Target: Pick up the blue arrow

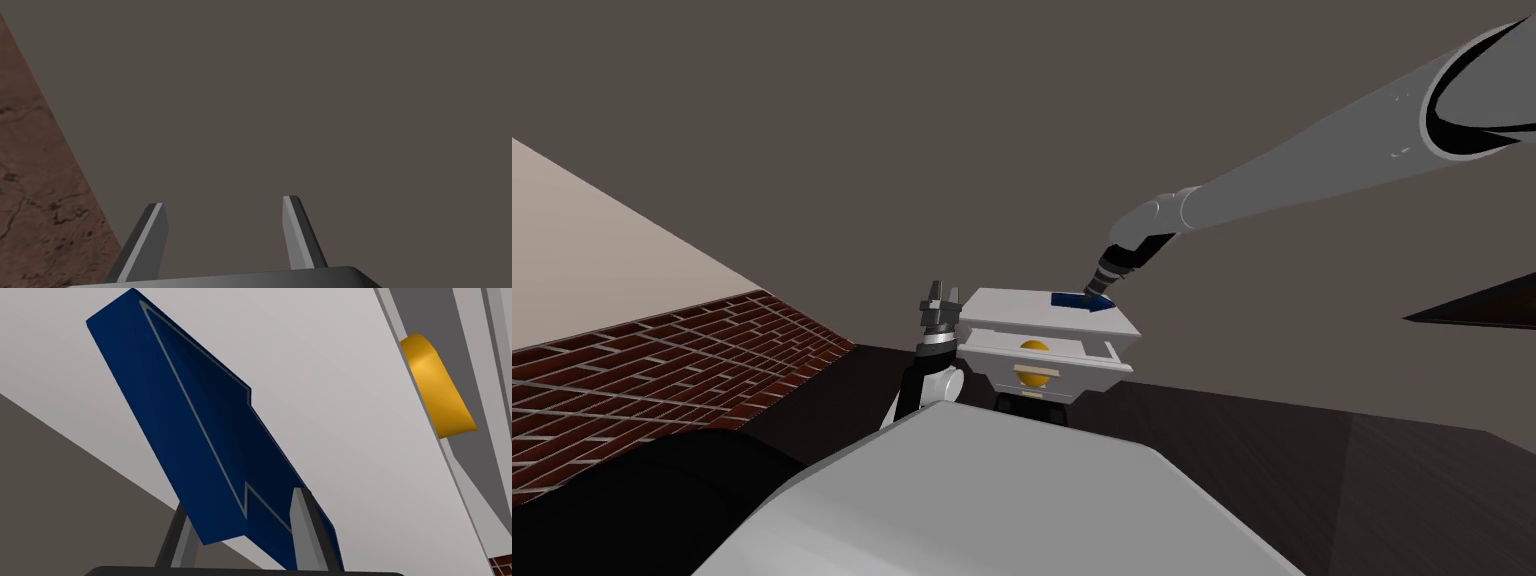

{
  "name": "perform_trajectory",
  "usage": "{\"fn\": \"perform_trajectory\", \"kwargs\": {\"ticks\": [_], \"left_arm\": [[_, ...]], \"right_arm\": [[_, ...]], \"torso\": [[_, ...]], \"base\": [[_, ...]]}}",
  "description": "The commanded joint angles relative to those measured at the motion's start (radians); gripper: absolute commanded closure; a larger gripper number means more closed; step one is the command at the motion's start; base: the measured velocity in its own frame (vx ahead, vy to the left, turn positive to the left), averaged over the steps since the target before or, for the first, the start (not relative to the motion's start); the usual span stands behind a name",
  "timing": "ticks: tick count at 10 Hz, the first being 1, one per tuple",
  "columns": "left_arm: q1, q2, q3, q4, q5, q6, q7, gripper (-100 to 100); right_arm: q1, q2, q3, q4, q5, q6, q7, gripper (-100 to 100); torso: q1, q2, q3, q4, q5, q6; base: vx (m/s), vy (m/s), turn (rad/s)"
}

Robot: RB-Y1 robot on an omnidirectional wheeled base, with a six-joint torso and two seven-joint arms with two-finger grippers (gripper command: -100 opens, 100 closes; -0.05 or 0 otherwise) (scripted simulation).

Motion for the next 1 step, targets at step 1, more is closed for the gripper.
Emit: {"fn": "perform_trajectory", "kwargs": {"ticks": [1], "left_arm": [[0.000,0.000,0.000,0.000,0.000,0.000,0.000,0]], "right_arm": [[0.000,0.000,0.000,0.000,0.000,0.000,0.000,0]], "torso": [[0.000,0.000,0.000,0.000,0.000,0.000]], "base": [[0.000,0.000,0.000]]}}
